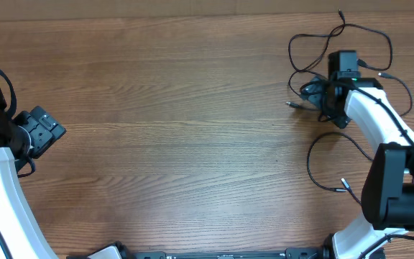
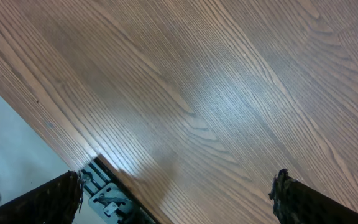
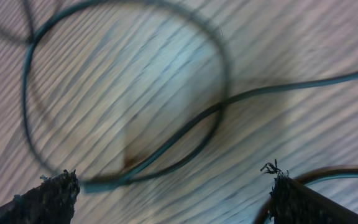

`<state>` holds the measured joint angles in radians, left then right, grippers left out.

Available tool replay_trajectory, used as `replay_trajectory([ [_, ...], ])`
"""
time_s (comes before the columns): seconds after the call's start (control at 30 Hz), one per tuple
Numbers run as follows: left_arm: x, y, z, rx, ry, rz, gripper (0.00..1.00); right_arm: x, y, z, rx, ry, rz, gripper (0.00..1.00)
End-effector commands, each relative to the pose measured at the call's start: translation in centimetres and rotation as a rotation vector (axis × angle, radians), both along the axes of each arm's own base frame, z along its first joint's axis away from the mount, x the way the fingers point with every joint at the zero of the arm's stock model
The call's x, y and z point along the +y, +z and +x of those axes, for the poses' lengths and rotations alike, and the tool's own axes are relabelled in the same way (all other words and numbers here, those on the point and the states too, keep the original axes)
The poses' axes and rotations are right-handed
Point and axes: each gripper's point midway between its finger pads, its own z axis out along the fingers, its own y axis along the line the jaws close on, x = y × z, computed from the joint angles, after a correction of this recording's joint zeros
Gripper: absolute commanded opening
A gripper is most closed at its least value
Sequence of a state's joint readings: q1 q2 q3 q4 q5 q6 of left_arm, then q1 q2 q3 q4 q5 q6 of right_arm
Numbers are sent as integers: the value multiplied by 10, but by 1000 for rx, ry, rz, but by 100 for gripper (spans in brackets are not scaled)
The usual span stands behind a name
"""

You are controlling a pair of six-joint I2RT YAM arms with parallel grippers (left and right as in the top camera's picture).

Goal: Untangle cables

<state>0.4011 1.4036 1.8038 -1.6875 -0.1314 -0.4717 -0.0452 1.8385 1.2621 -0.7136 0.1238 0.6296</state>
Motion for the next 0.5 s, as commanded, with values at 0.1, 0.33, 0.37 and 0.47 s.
replay_trajectory([
  [0.1, 1, -2, -1, 3, 18, -7, 99, -22, -1, -3, -8, -149, 9, 98],
  [0.33, 1, -2, -1, 3, 18, -7, 99, -21, -1, 5, -33, -145, 13, 98],
  [0.37, 1, -2, -1, 3, 18, -7, 99, -21, -4, 4, -26, -145, 12, 98],
  [0.47, 1, -2, -1, 3, 18, -7, 100, -20, -13, 3, -5, -145, 16, 98],
])
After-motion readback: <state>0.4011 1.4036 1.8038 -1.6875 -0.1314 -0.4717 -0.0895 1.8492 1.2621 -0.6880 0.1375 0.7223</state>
